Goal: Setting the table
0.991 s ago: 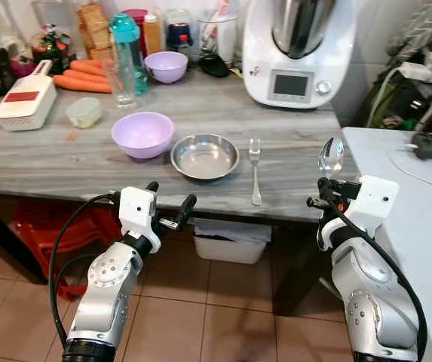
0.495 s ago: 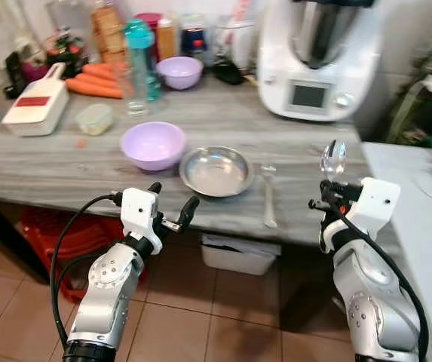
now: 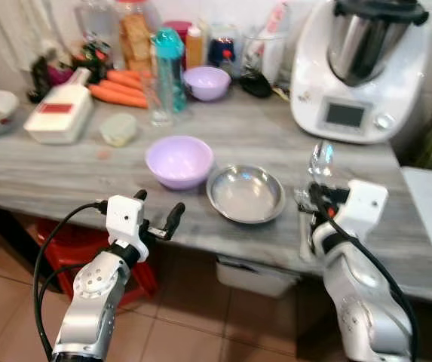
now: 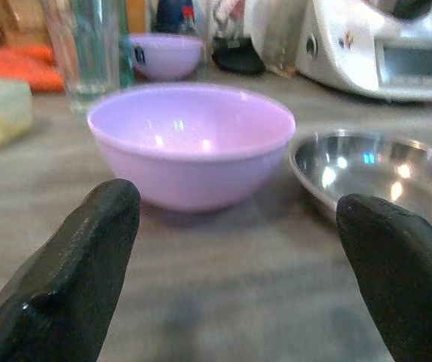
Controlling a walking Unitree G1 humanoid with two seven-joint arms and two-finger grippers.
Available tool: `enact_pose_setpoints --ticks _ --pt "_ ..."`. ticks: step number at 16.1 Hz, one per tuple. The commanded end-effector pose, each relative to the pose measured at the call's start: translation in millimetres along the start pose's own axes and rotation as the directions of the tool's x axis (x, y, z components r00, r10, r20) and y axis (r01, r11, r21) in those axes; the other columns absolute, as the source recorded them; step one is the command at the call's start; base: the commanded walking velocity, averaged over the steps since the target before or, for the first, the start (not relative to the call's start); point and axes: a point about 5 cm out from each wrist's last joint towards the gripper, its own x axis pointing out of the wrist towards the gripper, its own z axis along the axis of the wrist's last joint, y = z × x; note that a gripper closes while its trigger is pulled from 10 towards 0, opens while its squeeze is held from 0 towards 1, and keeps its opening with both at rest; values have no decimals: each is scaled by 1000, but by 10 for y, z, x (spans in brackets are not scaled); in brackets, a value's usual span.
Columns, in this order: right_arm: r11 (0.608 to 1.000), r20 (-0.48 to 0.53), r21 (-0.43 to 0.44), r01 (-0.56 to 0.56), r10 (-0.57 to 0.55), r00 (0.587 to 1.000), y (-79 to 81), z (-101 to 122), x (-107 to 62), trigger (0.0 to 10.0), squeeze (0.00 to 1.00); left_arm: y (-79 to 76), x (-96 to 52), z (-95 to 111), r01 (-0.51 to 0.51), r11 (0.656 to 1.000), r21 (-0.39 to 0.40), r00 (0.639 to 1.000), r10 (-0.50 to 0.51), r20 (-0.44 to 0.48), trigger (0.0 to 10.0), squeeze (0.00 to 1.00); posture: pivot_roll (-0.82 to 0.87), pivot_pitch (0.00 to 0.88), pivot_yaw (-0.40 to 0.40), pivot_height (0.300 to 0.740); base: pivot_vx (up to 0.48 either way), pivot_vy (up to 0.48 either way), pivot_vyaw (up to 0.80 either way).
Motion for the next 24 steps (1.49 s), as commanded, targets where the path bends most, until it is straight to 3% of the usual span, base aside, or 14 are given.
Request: enact_pose_setpoints --ticks 1,7,13,18,24 --pt "999 18 -8 39 -39 999 -94 37 -14 10000 0 -92 33 31 30 1000 -7 999 -30 15 10000 0 -66 58 -2 740 0 0 0" --pt "991 16 -61 117 -116 993 -241 8 -80 10000 0 -135 -212 24 82 997 -13 997 -82 -4 10000 0 -64 59 -1 740 0 0 0" --pt "963 -37 -140 228 -236 971 -539 -48 -113 10000 0 -150 -377 -6 197 980 -32 979 -199 -48 10000 0 -62 62 0 740 0 0 0" --pt "975 -144 -142 173 -193 971 -563 -144 -45 10000 0 -245 -435 -14 356 933 -51 930 -359 -73 10000 0 -62 62 0 740 0 0 0" --pt "986 -247 -108 127 -150 957 -549 -226 59 10000 0 -278 -422 -2 387 921 -51 918 -390 -74 10000 0 -61 70 -2 740 0 0 0"
